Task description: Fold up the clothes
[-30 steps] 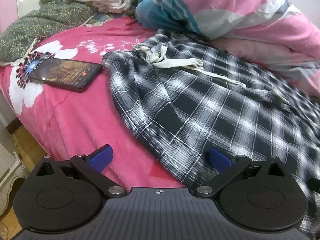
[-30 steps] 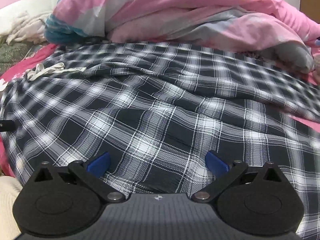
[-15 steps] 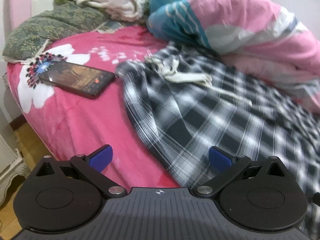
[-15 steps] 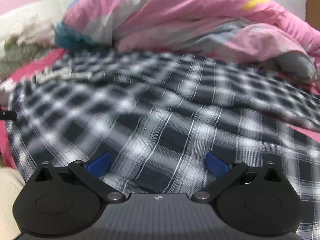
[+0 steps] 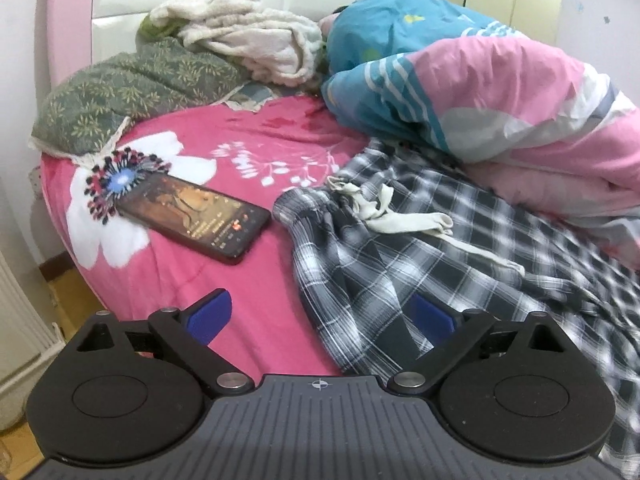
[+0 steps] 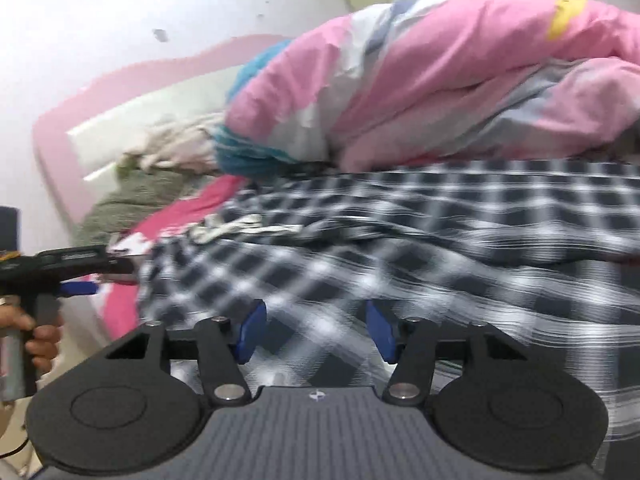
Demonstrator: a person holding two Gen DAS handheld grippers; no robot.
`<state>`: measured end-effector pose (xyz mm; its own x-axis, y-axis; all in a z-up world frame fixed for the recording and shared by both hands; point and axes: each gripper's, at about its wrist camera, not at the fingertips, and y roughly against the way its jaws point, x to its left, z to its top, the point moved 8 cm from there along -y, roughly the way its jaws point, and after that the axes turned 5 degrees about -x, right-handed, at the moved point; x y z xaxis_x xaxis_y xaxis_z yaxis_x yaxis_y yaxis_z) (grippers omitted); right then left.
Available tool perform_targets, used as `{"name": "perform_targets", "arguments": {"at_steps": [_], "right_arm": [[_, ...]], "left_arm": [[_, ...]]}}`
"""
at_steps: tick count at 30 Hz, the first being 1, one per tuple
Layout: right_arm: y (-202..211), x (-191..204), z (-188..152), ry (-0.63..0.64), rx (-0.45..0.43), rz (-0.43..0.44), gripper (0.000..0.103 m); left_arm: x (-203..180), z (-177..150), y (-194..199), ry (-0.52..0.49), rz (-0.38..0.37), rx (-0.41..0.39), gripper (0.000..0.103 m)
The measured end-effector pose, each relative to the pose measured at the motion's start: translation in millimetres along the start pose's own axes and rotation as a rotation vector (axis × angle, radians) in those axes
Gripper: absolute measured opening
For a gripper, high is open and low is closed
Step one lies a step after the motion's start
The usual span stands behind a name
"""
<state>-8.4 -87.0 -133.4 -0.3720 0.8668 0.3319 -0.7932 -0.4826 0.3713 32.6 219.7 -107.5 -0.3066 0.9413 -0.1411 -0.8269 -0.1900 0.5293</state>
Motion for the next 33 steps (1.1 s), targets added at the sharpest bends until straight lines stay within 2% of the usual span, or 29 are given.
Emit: {"name": "perform_targets", "arguments": {"at_steps": [2, 3, 4, 5, 7, 11, 16, 23, 26, 30, 33], "right_arm": [[-3, 3, -3, -0.01, 0.025, 0.03, 0.044], [-4, 3, -5, -0.015, 0.039, 0.038, 0.035], [-5, 3, -8, -0.02, 0.05, 0.044, 0.032], [-6, 3, -10, -0.024, 0.061, 0.05, 0.03], [-6, 3, -14, -0.032, 0.077, 0.061, 0.026], [-4, 2, -17, -0.039, 0.083, 0.07, 0.023], [-7, -2, -22, -0.044, 0.109, 0.061, 0.02], [-14, 12, -38, 0.012, 0.181, 0.069, 0.019], [-8, 22, -42, 0.019, 0.198, 0.103, 0.019], [18, 23, -38, -0.068, 0.185, 0.182, 0.019], [43, 7, -37, -0.183, 0.163, 0.184, 0.02]], "left_arm": [[-2, -1, -3, -0.012, -0.007, 0.008, 0.087], [-4, -2, -4, -0.018, -0.017, 0.017, 0.081], [-7, -3, -7, -0.02, -0.028, 0.024, 0.072], [-9, -4, -9, -0.02, -0.04, 0.031, 0.068], [-14, -6, -14, -0.021, -0.064, 0.045, 0.064], [-18, -7, -23, -0.017, -0.059, 0.056, 0.056], [-15, -9, -26, -0.012, -0.044, 0.067, 0.054], [-10, -12, -28, -0.009, -0.037, 0.081, 0.054], [-8, -12, -27, -0.002, -0.037, 0.083, 0.054], [-5, -12, -23, 0.015, -0.038, 0.078, 0.054], [-3, -11, -21, 0.025, -0.034, 0.077, 0.054]]}}
